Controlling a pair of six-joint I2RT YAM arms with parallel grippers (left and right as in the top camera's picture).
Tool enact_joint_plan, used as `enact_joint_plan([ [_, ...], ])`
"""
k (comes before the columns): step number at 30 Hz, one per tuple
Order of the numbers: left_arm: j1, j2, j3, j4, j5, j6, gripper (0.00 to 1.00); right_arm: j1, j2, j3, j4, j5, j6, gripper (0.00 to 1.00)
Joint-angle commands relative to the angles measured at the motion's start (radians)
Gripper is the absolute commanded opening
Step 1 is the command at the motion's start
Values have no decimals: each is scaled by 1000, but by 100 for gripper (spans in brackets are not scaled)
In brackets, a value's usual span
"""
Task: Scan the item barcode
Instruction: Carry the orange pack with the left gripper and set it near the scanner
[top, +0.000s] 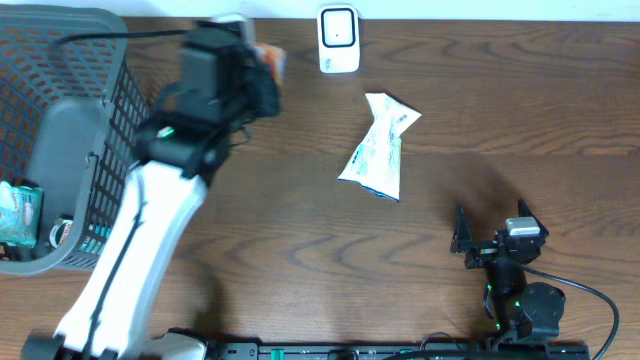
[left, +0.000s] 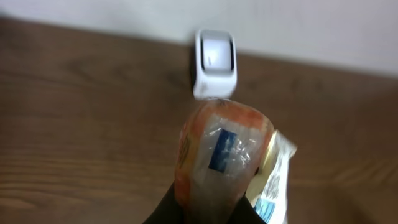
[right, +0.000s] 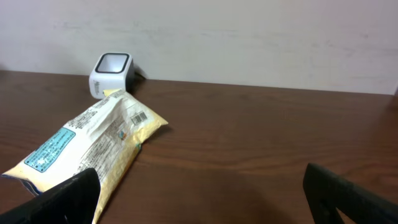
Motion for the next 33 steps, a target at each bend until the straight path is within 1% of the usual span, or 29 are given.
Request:
enact_joint_plan([
  [1, -86, 153, 5, 4, 6, 42, 7, -6, -6, -2, -3, -6, 10, 99],
  [3, -133, 249, 5, 4, 6, 42, 8, -6, -6, -2, -3, -6, 10, 99],
  [8, -200, 372, 5, 3, 6, 42, 9, -6, -6, -2, -4, -6, 10, 99],
  [12, -231, 410, 5, 2, 6, 42, 27, -6, -6, -2, -4, -6, 10, 99],
  [13, -236, 412, 5, 1, 6, 42, 33, -6, -6, -2, -3, -6, 10, 99],
  [19, -240, 411, 5, 0, 5, 42, 39, -6, -6, -2, -4, -6, 10, 99],
  [20, -239, 410, 6, 0, 5, 43, 43, -6, -6, -2, -4, -6, 10, 99],
  [23, -233, 400, 6, 6, 5, 43, 43, -6, -6, -2, -4, -6, 10, 99],
  [27, -206, 343, 11, 17, 5, 43, 43, -6, -6, -2, -4, -6, 10, 99],
  [30, -169, 262, 11, 27, 5, 43, 45, -6, -6, -2, -4, -6, 10, 99],
  [31, -137, 198, 11, 34, 5, 43, 51, -6, -6, -2, -4, -6, 10, 99],
  [33, -93, 122, 11, 40, 4, 43, 52, -6, -6, -2, -4, -6, 10, 99],
])
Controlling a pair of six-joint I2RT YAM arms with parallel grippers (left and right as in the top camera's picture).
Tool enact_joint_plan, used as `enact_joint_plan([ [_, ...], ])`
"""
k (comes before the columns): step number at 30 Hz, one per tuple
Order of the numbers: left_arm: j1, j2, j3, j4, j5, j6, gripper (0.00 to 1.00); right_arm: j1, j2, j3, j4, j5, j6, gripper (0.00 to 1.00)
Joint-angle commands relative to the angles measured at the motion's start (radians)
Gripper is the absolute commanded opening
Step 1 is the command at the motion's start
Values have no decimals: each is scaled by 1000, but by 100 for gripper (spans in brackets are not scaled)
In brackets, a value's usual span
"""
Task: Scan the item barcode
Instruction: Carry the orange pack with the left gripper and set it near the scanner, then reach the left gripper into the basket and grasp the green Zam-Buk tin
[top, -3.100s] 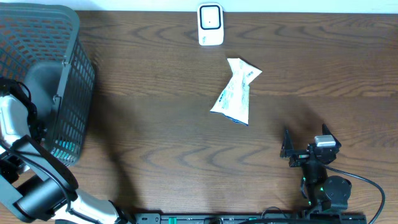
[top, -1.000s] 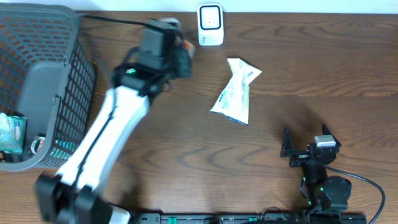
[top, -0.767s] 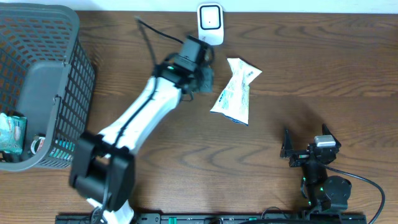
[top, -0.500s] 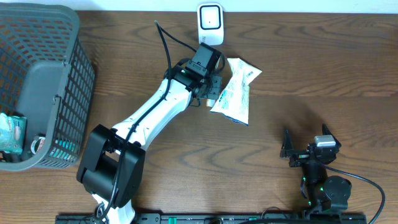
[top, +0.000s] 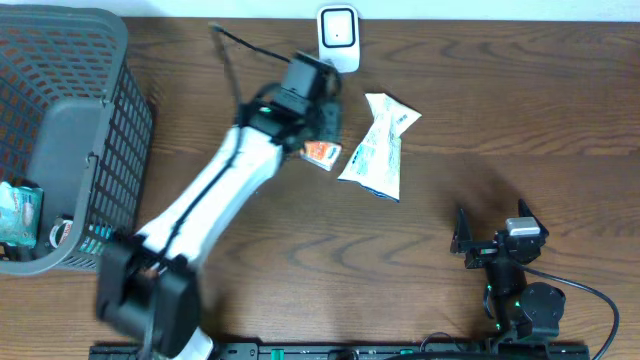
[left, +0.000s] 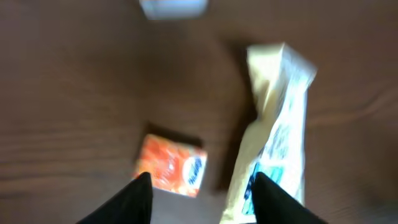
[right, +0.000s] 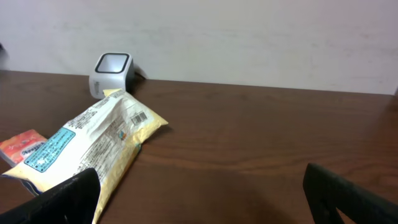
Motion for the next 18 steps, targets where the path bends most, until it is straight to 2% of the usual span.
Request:
enact_joint_plan([
  [1, 92, -195, 12, 15, -7, 12, 53, -6, -6, -2, -4, -6, 10, 99],
  [4, 164, -292, 12, 14, -38, 12, 59, -6, -6, -2, -4, -6, 10, 99],
  [8, 281, -406, 12, 1, -166, 11, 61, -6, -6, -2, -4, -6, 10, 99],
  [10, 347, -449, 12, -11, -221, 11, 69, -6, -6, -2, -4, -6, 10, 99],
  [15, 507, -495, 12, -74, -301, 8, 77, -6, -6, -2, -4, -6, 10, 99],
  [18, 612, -487, 9, -154, -375, -49, 79, -6, -6, -2, -4, -6, 10, 99],
])
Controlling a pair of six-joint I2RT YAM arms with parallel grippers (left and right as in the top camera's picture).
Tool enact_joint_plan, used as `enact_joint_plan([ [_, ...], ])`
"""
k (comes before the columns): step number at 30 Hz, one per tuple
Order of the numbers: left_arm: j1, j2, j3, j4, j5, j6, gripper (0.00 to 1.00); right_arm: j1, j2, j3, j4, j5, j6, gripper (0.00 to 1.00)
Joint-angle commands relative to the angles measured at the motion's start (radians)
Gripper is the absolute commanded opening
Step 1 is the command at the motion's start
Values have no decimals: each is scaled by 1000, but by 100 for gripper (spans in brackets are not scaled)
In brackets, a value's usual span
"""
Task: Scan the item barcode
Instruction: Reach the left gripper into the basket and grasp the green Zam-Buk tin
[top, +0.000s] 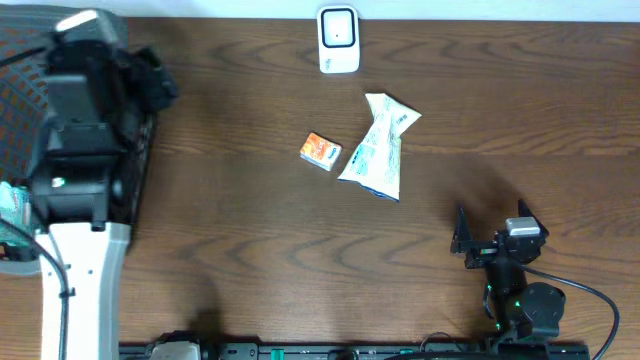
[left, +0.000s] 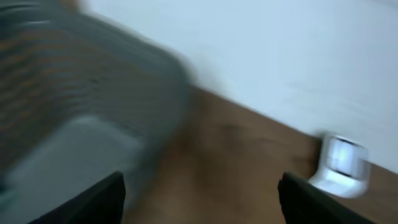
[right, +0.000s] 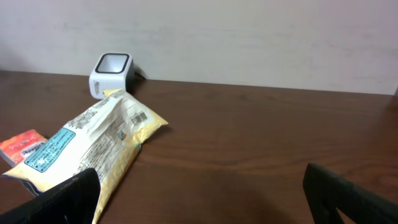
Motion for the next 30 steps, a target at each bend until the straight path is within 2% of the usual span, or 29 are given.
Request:
enact_joint_plan([
  [1, 113, 16, 6, -80, -139, -73, 79, -6, -6, -2, -4, -6, 10, 99],
  [7, 277, 85, 1, -219, -173, -231, 80, -6, -6, -2, -4, -6, 10, 99],
  [14, 422, 209, 0, -297, -172, -413, 91, -6, -6, -2, -4, -6, 10, 99],
  [17, 452, 269, 0, -320, -172, -415, 94, -6, -6, -2, -4, -6, 10, 99],
  [19, 463, 303, 0, -320, -172, -415, 100, -6, -6, -2, -4, -6, 10, 99],
  [26, 473, 386, 0, -311, -172, -409, 98, -6, -6, -2, -4, -6, 10, 99],
  [28, 474, 407, -1, -311, -173, -357, 98, -6, -6, -2, -4, -6, 10, 99],
  [30, 484, 427, -1, -308, -172, -356, 98, -6, -6, -2, -4, -6, 10, 99],
])
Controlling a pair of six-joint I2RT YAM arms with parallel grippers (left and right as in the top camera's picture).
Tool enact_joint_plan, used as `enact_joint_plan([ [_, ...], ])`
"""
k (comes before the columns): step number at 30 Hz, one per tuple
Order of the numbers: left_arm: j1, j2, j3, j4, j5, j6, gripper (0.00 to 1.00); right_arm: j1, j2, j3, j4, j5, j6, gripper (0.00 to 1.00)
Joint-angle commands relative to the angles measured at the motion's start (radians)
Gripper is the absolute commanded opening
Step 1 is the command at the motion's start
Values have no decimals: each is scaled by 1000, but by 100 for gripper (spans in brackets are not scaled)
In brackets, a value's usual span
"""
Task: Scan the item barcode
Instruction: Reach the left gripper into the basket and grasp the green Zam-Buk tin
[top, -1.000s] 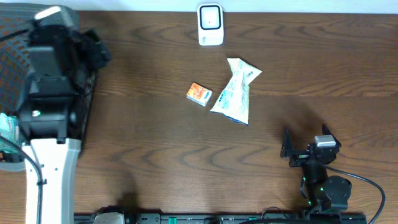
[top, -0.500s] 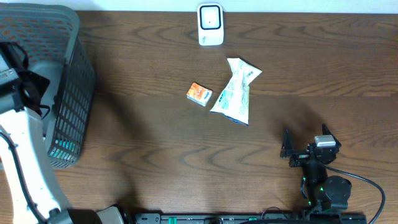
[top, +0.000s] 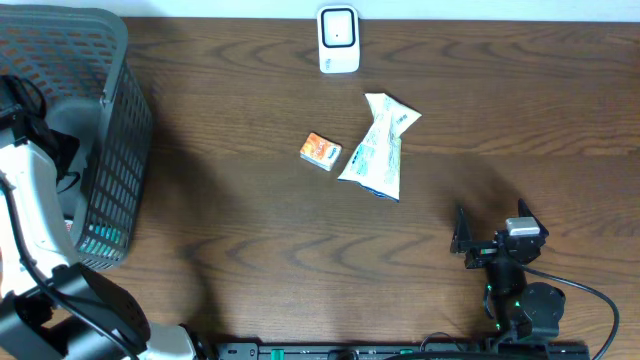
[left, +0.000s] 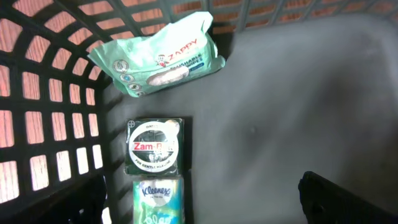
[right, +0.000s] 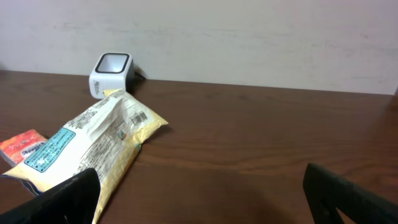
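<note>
The white scanner (top: 338, 40) stands at the table's far edge. An orange packet (top: 321, 151) lies on the wood beside a yellow-and-white snack bag (top: 378, 148), barcode side up in the right wrist view (right: 140, 117). My left gripper (left: 211, 211) hangs open inside the grey basket (top: 120, 120), over a green Zappy wipes pack (left: 155, 59), a Zam-Buk box (left: 153, 146) and a Kleenex pack (left: 158, 199). Nothing is between its fingers. My right gripper (right: 202, 199) rests open near the front edge, right of the bag.
The basket's mesh walls (left: 37, 112) close in the left gripper on the left side. The left arm (top: 30, 210) runs along the table's left edge. Bare wood lies between basket and packet.
My left gripper was above the basket's right rim, its view blurred. Now it is lower, inside the basket over the packs. The orange packet, bag and right arm have not moved.
My left gripper was shut on the orange packet in front of the scanner. Then it was open above the packet, which lay on the table beside the bag. After that it stood over the basket, and now it is open inside it.
</note>
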Motion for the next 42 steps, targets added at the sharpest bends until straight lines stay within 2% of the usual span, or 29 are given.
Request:
enact_joint_plan([
  [1, 21, 43, -1, 1, -14, 21, 98, -6, -6, -2, -4, -6, 10, 99],
  [7, 117, 111, -8, -4, -6, -102, 98, -6, -6, -2, -4, -6, 10, 99],
  [22, 156, 207, -47, 22, 3, -119, 98, -6, -6, -2, -4, -6, 10, 99],
  [28, 155, 307, -47, 42, 101, -118, 98, -6, -6, -2, -4, -6, 10, 99],
  [42, 155, 441, -47, 31, 100, -95, 98, -6, -6, -2, -4, -6, 10, 99],
])
